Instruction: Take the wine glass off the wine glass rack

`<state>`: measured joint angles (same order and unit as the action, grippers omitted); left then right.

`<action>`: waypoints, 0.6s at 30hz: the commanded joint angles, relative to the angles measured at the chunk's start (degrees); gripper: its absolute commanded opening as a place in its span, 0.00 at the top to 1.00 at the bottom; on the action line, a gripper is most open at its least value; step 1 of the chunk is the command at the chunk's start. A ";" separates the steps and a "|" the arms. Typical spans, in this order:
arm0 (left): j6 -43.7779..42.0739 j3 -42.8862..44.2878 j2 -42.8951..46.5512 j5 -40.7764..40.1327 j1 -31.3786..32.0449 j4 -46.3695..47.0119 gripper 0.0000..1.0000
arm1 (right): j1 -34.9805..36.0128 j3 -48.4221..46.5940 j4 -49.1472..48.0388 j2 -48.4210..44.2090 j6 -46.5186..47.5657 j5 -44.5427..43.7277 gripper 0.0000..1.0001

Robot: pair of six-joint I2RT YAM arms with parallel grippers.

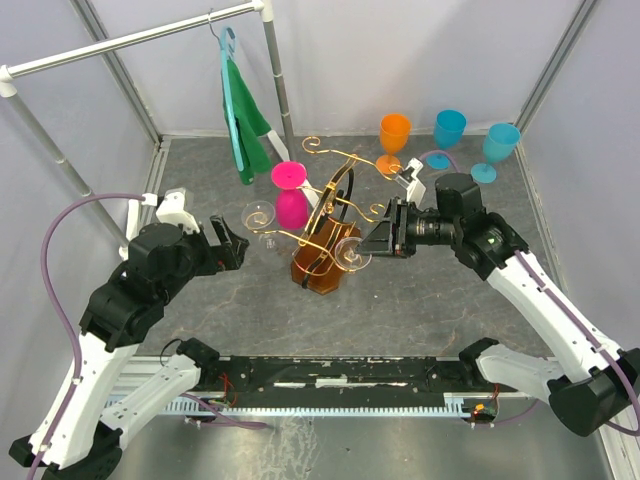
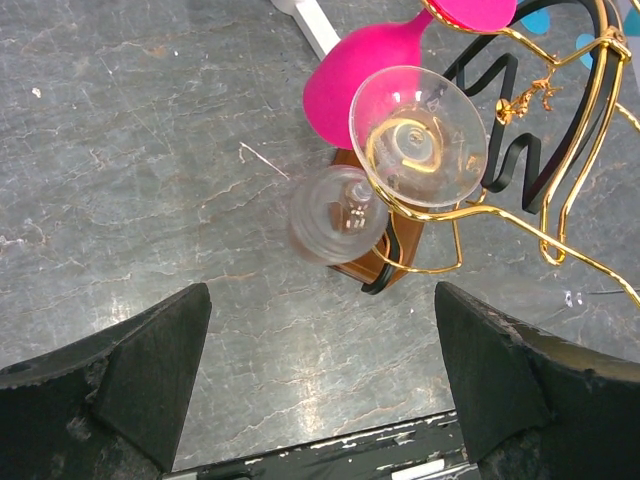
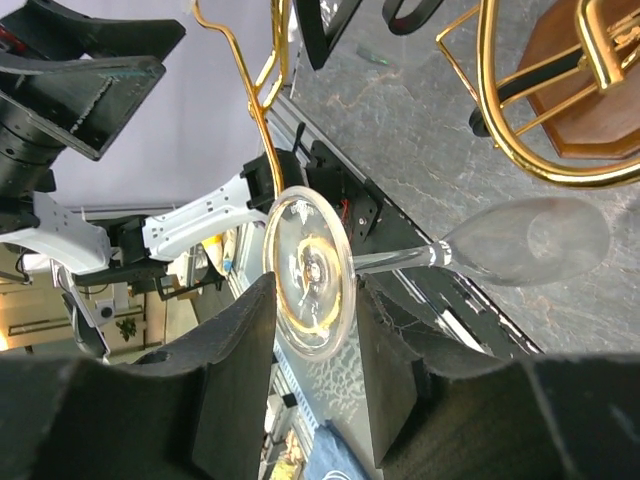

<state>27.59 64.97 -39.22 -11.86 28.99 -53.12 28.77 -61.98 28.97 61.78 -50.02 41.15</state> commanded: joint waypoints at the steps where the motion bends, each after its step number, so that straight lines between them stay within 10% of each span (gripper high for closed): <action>1: 3.21 1.77 0.11 3.27 -0.04 1.81 0.01 | 0.36 -0.57 1.85 -0.35 3.33 0.63 0.55; 18: 14.13 6.69 -12.70 32.50 0.95 22.05 0.20 | 0.32 -3.18 9.98 -2.28 8.63 -8.19 0.51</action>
<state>37.54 69.01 -48.97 12.84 29.02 -39.55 28.88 -62.19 35.64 61.34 -44.45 37.36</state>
